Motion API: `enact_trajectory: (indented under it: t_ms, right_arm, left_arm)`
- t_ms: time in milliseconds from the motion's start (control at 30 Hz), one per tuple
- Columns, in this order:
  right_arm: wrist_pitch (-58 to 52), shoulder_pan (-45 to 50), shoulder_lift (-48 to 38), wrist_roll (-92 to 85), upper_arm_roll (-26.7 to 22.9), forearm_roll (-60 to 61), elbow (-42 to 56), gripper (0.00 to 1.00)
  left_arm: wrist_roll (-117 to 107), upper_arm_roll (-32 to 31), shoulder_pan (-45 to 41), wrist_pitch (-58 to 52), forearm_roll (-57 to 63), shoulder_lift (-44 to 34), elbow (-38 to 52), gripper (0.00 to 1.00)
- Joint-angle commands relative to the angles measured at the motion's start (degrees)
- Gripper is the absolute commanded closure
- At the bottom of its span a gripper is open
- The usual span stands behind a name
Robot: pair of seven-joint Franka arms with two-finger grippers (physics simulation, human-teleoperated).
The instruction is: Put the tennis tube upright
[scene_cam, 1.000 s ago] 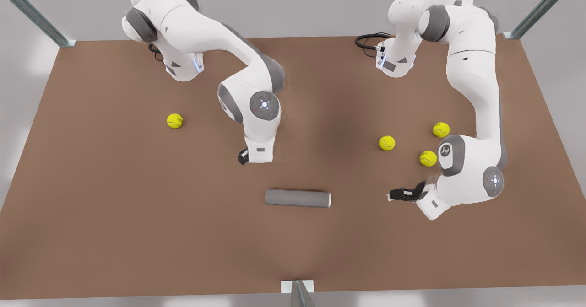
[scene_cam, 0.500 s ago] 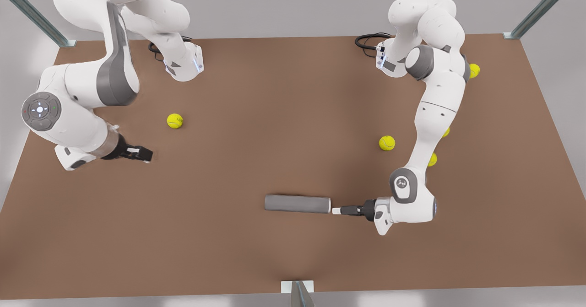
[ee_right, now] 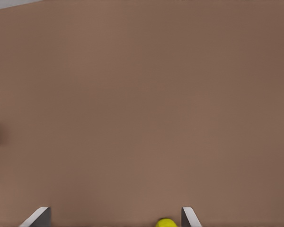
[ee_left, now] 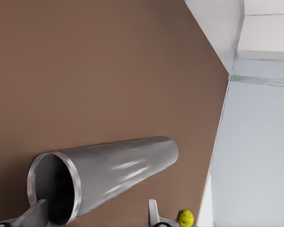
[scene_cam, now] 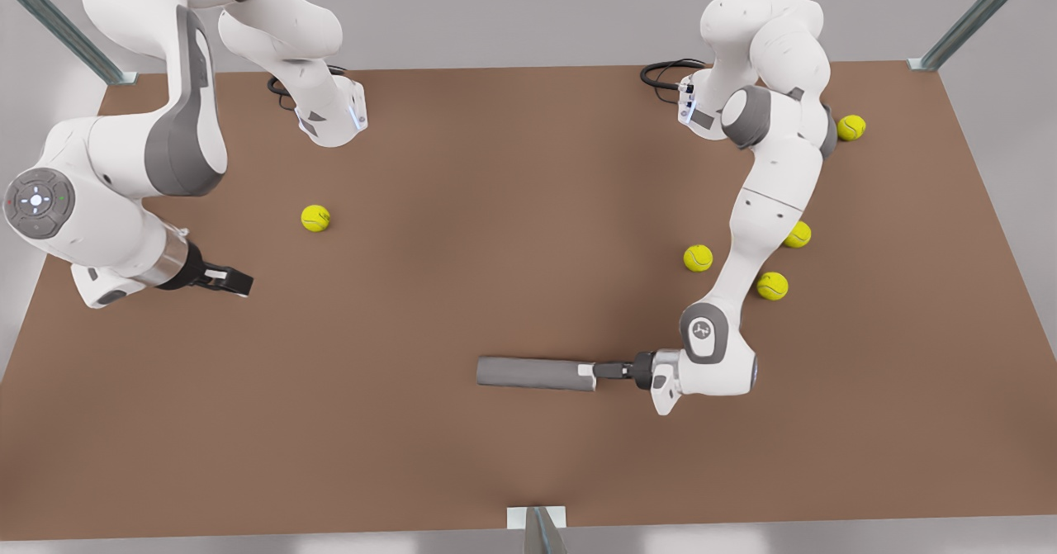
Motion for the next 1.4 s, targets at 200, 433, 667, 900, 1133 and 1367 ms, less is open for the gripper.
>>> enact_trajectory:
  t_ms: [200, 433, 667, 900, 1133, 1367]
  right_arm:
    - [0.0, -0.1, -0.08, 0.05, -0.01, -0.2, 0.0, 0.0]
    - [0.18, -0.1, -0.08, 0.05, -0.01, -0.11, 0.09, 0.0]
    - [0.18, -0.02, 0.01, 0.67, -0.01, -0.46, 0.0, 0.0]
    - [0.88, 0.34, 0.09, 0.67, -0.01, -0.55, 0.09, 0.0]
    - [5.27, 1.21, 6.15, 0.05, 0.25, -0.73, 2.98, 0.0]
    - [6.5, -0.8, 6.86, 0.58, -0.1, -0.9, 4.04, 0.0]
  left_arm:
    - [2.49, 0.0, -1.32, 0.0, -4.05, 1.22, 0.0, 0.0]
    - [2.84, 0.0, -1.76, 0.0, -4.67, 1.75, 0.0, 0.0]
    - [2.75, -0.09, -1.85, 0.0, -4.93, 2.19, -0.09, 0.32]
    - [2.57, -0.09, -1.85, -0.7, -4.84, 2.19, -0.09, 0.43]
    - [2.57, -0.09, -1.85, -0.88, -4.67, 2.19, -0.09, 0.52]
    - [2.22, 0.0, -1.85, -2.2, -4.49, 1.84, 0.09, 0.56]
